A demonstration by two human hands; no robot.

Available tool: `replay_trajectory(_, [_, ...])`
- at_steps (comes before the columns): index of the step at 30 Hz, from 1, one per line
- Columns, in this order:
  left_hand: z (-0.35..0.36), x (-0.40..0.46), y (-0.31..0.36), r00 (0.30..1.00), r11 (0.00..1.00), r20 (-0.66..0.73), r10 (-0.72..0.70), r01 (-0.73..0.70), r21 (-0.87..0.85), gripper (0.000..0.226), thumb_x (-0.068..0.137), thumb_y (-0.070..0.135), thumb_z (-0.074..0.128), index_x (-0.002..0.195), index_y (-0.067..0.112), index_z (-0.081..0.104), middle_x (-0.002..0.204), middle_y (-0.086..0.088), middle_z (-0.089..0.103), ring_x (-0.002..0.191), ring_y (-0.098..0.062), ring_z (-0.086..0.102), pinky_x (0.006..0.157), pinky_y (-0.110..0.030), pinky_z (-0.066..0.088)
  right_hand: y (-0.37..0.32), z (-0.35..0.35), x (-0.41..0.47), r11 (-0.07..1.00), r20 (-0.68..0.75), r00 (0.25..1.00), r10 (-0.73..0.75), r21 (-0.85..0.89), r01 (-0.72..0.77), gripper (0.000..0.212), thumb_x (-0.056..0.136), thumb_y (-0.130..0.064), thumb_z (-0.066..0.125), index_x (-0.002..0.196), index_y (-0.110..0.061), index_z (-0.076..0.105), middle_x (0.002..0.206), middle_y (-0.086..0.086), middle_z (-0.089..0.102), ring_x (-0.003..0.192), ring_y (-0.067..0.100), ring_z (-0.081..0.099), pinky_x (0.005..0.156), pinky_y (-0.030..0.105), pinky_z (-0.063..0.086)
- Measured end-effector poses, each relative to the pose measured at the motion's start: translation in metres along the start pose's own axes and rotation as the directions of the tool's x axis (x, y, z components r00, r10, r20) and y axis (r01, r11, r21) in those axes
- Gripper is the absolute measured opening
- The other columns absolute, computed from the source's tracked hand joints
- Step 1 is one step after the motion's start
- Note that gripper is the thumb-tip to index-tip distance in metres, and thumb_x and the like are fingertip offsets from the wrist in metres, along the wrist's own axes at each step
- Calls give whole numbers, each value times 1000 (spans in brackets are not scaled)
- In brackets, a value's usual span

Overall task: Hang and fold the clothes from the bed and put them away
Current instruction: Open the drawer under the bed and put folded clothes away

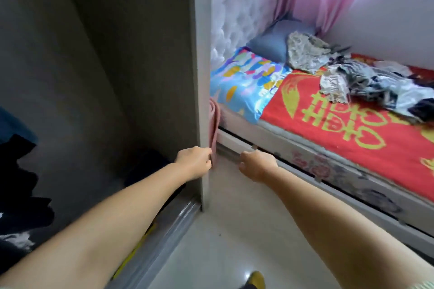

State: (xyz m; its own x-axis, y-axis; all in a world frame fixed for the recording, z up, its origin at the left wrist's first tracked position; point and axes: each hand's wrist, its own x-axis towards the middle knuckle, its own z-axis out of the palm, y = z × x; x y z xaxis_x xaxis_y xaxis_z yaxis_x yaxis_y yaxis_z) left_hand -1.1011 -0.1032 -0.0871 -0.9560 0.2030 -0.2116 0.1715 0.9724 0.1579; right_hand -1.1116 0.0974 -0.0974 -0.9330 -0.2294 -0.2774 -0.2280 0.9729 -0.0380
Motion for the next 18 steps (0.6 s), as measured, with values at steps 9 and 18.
replay_trajectory(9, [-19, 106, 230, 937, 934, -2, 350, -349, 80, 34, 94, 30, 43, 123, 17, 53, 125, -9, 60, 112, -30, 56, 84, -36, 45, 233, -25, -74, 950, -21, 950, 311, -14, -311, 31, 100, -31, 38, 122, -17, 56, 115, 5, 62, 101, 28, 61, 72, 36, 51])
replay_trajectory(18, [-15, 174, 419, 841, 839, 39, 539, -541, 64, 29, 97, 28, 42, 121, 16, 54, 110, -5, 65, 93, -25, 62, 75, -39, 53, 423, -37, -132, 836, -34, 838, 545, 96, -540, 33, 98, -36, 37, 115, -15, 56, 109, 6, 64, 94, 27, 60, 74, 36, 51])
